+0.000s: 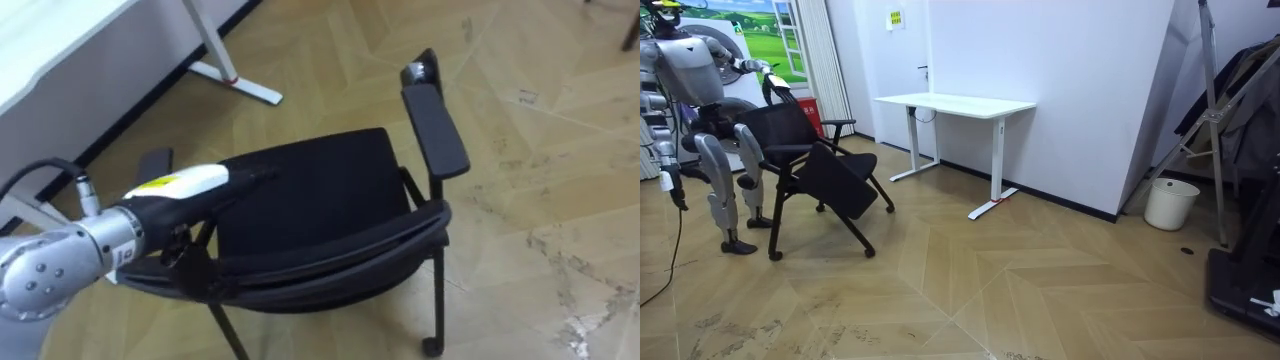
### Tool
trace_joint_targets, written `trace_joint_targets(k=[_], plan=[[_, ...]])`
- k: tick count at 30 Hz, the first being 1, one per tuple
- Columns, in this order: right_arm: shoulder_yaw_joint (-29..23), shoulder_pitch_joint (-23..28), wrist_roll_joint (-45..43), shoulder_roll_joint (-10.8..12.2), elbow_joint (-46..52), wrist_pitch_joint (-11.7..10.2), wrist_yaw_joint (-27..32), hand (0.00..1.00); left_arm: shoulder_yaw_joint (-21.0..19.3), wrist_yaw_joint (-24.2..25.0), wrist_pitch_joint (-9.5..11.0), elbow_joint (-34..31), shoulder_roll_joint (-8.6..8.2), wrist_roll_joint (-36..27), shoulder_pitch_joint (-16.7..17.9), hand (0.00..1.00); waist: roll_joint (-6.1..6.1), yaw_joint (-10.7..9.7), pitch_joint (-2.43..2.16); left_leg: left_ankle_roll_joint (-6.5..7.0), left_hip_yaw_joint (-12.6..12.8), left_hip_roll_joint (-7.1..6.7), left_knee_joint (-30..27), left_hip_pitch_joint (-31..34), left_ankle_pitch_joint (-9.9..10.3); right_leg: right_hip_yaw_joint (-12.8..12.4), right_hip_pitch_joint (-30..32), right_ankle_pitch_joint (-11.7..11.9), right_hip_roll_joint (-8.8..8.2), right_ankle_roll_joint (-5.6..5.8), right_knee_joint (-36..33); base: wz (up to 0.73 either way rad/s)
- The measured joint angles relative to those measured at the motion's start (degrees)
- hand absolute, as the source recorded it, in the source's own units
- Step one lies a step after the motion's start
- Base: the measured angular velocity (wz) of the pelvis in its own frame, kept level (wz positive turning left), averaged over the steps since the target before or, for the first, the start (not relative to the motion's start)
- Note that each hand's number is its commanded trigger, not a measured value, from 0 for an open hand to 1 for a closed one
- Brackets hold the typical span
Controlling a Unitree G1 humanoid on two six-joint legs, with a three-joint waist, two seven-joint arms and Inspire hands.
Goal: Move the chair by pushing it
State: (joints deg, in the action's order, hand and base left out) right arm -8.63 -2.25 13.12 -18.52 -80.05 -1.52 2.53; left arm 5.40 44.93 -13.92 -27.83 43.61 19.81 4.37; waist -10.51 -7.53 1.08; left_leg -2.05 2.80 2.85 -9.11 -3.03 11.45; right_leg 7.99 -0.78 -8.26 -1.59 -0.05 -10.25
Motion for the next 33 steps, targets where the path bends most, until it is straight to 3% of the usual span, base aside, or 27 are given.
trace_joint_targets(k=[5, 12, 18, 23, 25, 28, 33], plan=[[0.0, 0.1, 0.0, -0.1, 0.0, 1.4, -0.9, 0.0, -0.5, 3.3, -1.4, 0.2, 0.35, -0.1, -0.1, 0.0, -1.1, -0.1, -0.65, 0.05, 0.2, -0.52, -0.3, -0.7, 0.0, 0.0, -1.2, -0.3, -0.51, 0.53, 0.6, 0.0], [0.1, 0.3, 0.6, -0.3, 0.1, 3.0, -1.9, 0.0, -0.8, 7.9, -4.1, 0.3, 2.26, -4.8, -0.4, 0.0, -1.88, -0.1, -0.58, 0.28, 0.2, -0.35, -0.7, -1.0, -0.1, -0.2, -1.3, -0.9, -0.36, 0.43, 0.3, 0.0], [0.7, 0.6, 0.9, -0.6, 0.2, 3.5, -1.9, 0.0, -0.7, 10.4, -6.1, 0.9, 2.26, -4.7, -0.4, 0.0, -1.66, 0.1, -0.37, 0.28, 0.3, -0.47, -0.7, -1.7, -0.1, -0.9, -1.2, -1.5, -0.41, 0.58, -0.4, 0.0], [2.9, 0.5, 2.3, -0.7, 0.2, 3.8, -1.3, 0.0, 0.3, 10.8, -6.2, 3.8, 2.15, -5.7, -0.4, 0.0, -1.62, 0.1, -0.27, 0.28, 0.3, -0.41, -0.6, -1.7, -0.1, -0.9, -1.5, -1.4, -0.37, 0.46, -0.6, -0.01], [2.9, 0.4, 2.2, -0.7, 0.2, 3.8, -1.1, 0.0, 0.4, 10.8, -6.0, 3.8, 2.14, -5.6, -0.4, 0.0, -1.14, 0.1, 0.19, 0.28, 0.3, -0.41, -0.6, -1.7, -0.1, -0.9, -1.6, -1.4, -0.36, 0.45, -0.6, 0.0], [2.9, 0.3, 2.3, -0.7, 0.2, 3.5, -0.6, 0.0, 0.4, 10.8, -5.9, 3.7, 2.16, -5.6, -0.4, 0.0, -0.7, 0.3, 0.53, 0.27, 0.4, -0.47, -0.6, -1.4, -0.1, -1.3, -1.2, -1.4, -0.32, 0.46, -0.5, -0.05], [2.7, 0.4, 2.3, -0.7, 0.4, 2.9, -0.6, 0.0, -1.4, 10.6, -4.4, 3.7, 2.16, -5.7, -0.5, 0.0, -0.55, 1.4, 0.43, 0.27, 0.4, -0.52, -0.7, -1.3, -0.1, -1.2, -1.1, -1.5, -0.33, 0.48, -0.3, -0.03]])
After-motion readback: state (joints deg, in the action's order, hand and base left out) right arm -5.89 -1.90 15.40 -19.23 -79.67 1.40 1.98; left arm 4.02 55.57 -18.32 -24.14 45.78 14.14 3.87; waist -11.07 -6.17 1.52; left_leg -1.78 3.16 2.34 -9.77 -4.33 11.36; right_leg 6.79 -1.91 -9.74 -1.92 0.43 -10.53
